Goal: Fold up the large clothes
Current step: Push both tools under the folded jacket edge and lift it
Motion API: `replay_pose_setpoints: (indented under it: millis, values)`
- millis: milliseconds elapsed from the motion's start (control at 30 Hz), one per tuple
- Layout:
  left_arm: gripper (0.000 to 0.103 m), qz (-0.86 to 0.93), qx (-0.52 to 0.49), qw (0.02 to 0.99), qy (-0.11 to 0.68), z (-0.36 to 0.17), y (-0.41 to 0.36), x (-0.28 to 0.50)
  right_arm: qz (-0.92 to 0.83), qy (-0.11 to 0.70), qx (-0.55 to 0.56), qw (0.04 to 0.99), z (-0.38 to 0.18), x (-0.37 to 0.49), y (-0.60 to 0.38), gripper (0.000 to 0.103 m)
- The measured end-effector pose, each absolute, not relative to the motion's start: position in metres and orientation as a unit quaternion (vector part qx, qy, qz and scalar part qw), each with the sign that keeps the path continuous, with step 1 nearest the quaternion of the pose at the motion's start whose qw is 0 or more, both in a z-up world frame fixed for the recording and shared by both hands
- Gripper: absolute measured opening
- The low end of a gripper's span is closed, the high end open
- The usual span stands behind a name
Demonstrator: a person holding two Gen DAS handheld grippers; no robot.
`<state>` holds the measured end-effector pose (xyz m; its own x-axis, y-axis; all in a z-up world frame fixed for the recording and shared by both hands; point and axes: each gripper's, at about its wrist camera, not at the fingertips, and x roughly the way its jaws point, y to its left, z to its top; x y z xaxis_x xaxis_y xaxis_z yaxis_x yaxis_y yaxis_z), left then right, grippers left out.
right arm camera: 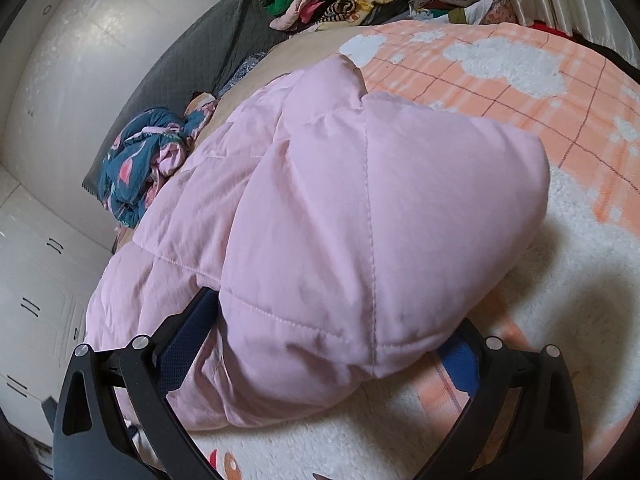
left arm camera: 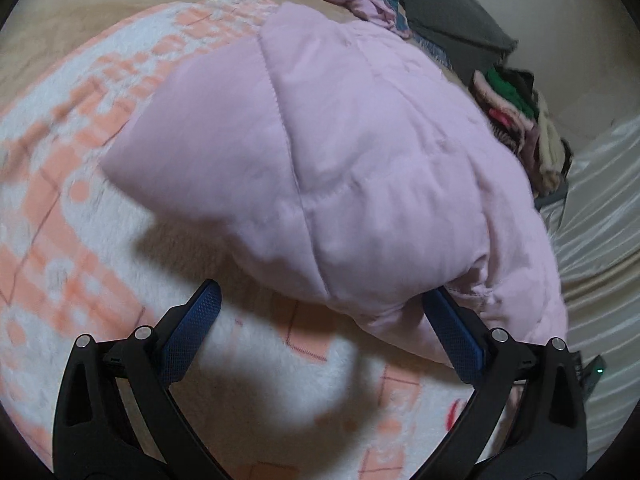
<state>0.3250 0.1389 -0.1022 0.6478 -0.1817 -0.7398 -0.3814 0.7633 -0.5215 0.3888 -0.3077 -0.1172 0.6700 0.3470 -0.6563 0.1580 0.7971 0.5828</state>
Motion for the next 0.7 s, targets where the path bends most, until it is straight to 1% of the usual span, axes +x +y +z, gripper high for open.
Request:
replay_pose_setpoints:
  millis: [167, 300, 433, 533, 567, 600, 633, 667, 700]
  values:
    - [0.094, 0.037, -0.373, 0.843, 0.386, -0.094, 0.144, 0.319, 0.055, 0.399, 0.312, 0.86, -0.118, 0.391, -0.307, 0.099]
    - [0.095, 0.036, -0.37, 0.836, 0.404, -0.096, 0.148, 0.337, 0.051, 0.396, 0.302, 0.865, -0.118, 0.392, -0.304, 0.099]
    - [0.095, 0.032, -0.373, 0.835, 0.405, -0.1, 0.149, 0.352, 0.054, 0.396, 0.293, 0.869, -0.118, 0.393, -0.303, 0.099]
    - [0.095, 0.027, -0.382, 0.836, 0.392, -0.101, 0.151, 0.358, 0.059, 0.393, 0.286, 0.872, -0.118, 0.396, -0.302, 0.098]
    - [0.095, 0.026, -0.38, 0.839, 0.389, -0.101, 0.153, 0.358, 0.06, 0.391, 0.284, 0.873, -0.118, 0.396, -0.301, 0.095]
    - [0.095, 0.023, -0.375, 0.842, 0.387, -0.099, 0.153, 0.36, 0.063, 0.391, 0.282, 0.874, -0.118, 0.396, -0.301, 0.088]
    - [0.094, 0.021, -0.371, 0.844, 0.386, -0.098, 0.152, 0.361, 0.066, 0.392, 0.277, 0.875, -0.117, 0.397, -0.299, 0.085]
    - [0.093, 0.018, -0.367, 0.847, 0.384, -0.096, 0.152, 0.362, 0.068, 0.39, 0.272, 0.877, -0.115, 0.396, -0.297, 0.077]
    - [0.089, 0.016, -0.363, 0.849, 0.383, -0.095, 0.152, 0.363, 0.07, 0.387, 0.259, 0.882, -0.111, 0.395, -0.293, 0.068]
